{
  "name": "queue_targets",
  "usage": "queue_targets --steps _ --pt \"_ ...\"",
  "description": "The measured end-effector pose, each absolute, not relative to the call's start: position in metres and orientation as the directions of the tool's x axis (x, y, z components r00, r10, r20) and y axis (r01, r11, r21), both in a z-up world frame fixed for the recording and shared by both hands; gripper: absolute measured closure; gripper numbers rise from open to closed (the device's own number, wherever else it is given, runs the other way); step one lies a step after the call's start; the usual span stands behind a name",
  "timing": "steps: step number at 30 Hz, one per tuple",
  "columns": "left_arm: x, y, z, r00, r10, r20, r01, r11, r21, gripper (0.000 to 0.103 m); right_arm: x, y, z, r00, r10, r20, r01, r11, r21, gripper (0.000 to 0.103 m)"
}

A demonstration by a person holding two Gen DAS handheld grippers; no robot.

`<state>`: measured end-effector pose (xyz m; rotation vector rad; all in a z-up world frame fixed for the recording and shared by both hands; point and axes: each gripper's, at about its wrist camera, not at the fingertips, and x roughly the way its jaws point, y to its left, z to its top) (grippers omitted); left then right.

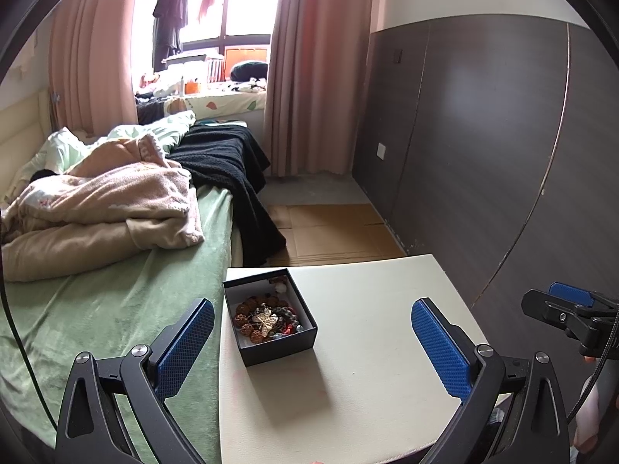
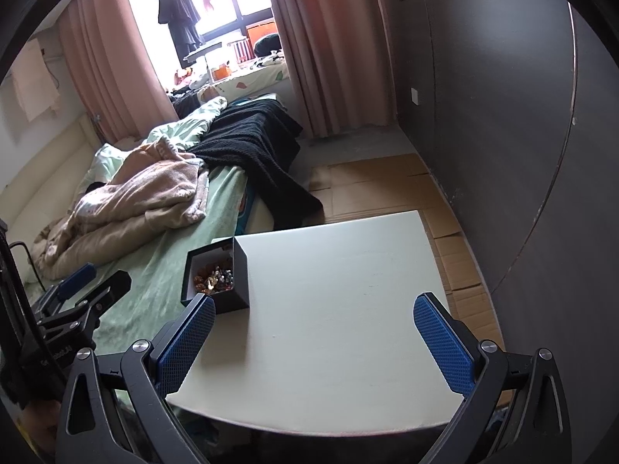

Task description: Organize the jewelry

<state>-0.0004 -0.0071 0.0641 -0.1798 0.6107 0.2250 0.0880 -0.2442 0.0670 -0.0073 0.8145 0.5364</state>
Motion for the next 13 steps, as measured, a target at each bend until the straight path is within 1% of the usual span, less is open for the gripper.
queue_targets --steps 13 --pt "0.0043 -0.0063 0.0629 0.791 0.16 -0.59 -0.267 0.959 -0.098 0.001 0.092 -0.2414 0.0631 0.552 0.441 -0.708 -0.462 0.868 0.18 0.0"
